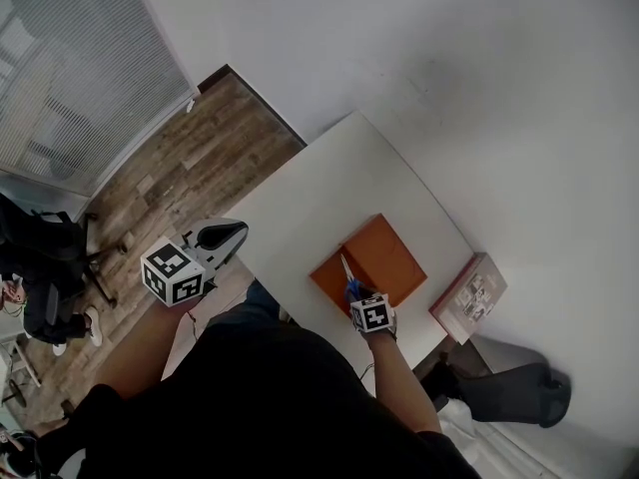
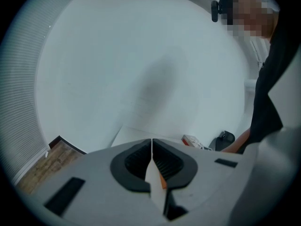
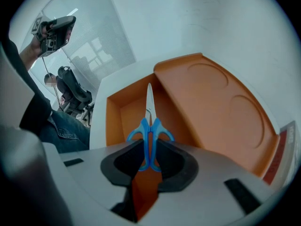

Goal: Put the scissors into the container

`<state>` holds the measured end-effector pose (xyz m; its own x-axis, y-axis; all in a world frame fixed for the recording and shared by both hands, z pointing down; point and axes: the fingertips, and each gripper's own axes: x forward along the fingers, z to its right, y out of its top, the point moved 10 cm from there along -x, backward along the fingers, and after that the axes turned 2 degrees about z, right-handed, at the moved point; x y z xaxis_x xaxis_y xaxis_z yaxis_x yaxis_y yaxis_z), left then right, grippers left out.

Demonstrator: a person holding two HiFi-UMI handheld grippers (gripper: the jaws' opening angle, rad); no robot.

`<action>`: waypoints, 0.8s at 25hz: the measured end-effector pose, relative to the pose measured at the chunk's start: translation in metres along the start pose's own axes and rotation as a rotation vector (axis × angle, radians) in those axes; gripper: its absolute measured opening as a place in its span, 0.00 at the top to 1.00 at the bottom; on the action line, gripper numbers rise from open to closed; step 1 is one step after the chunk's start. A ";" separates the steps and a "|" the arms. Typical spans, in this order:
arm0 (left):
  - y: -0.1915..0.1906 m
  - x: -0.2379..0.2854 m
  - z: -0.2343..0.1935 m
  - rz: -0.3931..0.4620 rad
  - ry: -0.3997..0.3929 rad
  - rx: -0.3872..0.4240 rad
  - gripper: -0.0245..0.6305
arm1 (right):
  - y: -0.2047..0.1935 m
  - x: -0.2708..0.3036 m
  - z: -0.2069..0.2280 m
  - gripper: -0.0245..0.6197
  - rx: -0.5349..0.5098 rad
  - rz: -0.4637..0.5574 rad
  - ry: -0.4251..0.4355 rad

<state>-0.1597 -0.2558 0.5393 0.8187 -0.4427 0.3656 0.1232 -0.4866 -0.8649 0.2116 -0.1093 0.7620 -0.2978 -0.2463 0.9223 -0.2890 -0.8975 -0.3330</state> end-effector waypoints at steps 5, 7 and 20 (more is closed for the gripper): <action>-0.002 0.006 -0.007 -0.016 -0.006 -0.004 0.93 | 0.002 0.007 0.002 0.83 0.010 -0.018 0.004; -0.001 0.009 -0.010 -0.022 -0.011 -0.006 0.94 | 0.003 0.009 0.003 0.83 0.015 -0.025 0.004; -0.002 0.024 -0.013 -0.044 -0.037 -0.016 0.93 | 0.002 0.016 0.001 0.83 0.009 -0.060 0.008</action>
<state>-0.1478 -0.2753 0.5547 0.8328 -0.3924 0.3904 0.1513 -0.5171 -0.8425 0.2076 -0.1153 0.7768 -0.2871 -0.1893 0.9390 -0.2988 -0.9137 -0.2755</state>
